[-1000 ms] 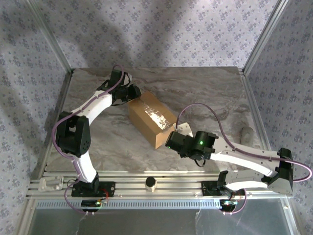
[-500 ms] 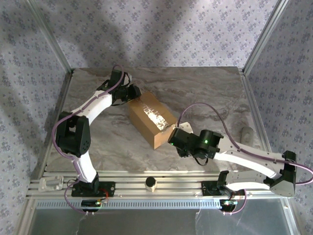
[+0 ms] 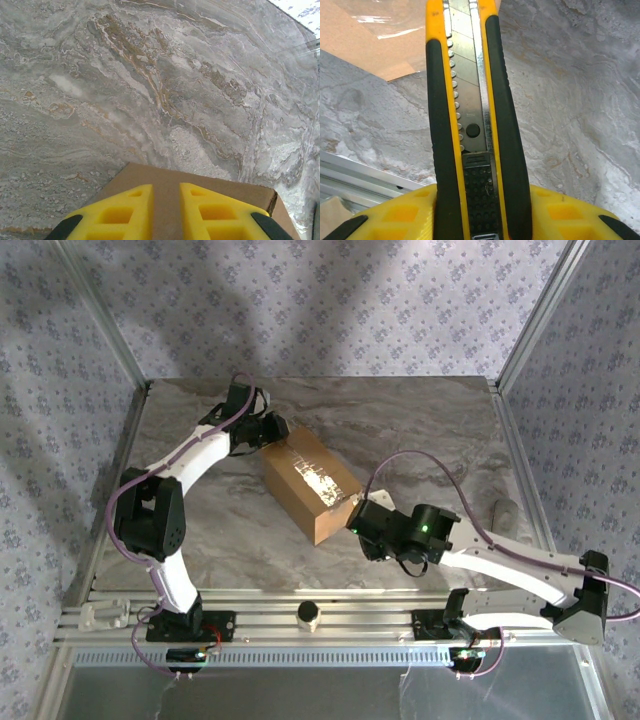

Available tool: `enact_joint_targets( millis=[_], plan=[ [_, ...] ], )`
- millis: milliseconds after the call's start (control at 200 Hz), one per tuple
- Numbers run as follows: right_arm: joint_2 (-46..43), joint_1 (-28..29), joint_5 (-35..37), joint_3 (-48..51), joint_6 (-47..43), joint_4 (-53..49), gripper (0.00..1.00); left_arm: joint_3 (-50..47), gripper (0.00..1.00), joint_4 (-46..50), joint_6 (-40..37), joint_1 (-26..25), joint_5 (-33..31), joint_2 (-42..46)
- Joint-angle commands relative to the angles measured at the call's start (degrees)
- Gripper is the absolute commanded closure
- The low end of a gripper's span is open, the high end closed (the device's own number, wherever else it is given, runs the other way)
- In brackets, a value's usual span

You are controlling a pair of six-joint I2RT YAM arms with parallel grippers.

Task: Unpack the express box

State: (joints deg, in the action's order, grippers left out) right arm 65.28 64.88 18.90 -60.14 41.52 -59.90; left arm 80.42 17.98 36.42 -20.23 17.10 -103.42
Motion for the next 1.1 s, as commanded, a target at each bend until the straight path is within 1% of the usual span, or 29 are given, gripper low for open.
enact_joint_targets(
  millis=[0, 175, 625, 935, 1094],
  plan=[
    [1.51, 1.31, 3.63, -2.51, -2.72, 4.19, 1.00, 0.17, 0.80, 3.62, -1.29, -2.97, 2.72, -1.22],
    [2.38, 3.03, 7.66, -3.05, -3.17, 3.98, 1.00, 0.07, 0.80, 3.41, -0.94, -4.00, 2.94, -1.70],
    [3.39, 4.11, 8.61, -2.45, -4.60, 8.38, 1.00, -0.37, 0.80, 1.32, 0.64, -5.96, 5.10, -2.76],
    [4.05, 2.97, 4.40, -2.77, -5.04, 11.40, 1.00, -1.93, 0.81, 0.14, 2.03, -7.32, 5.88, -2.34],
    [4.25, 1.22, 2.07, -2.40, -5.09, 12.91, 1.00, -3.58, 0.80, -0.77, 2.85, -8.07, 6.18, -1.79]
  ],
)
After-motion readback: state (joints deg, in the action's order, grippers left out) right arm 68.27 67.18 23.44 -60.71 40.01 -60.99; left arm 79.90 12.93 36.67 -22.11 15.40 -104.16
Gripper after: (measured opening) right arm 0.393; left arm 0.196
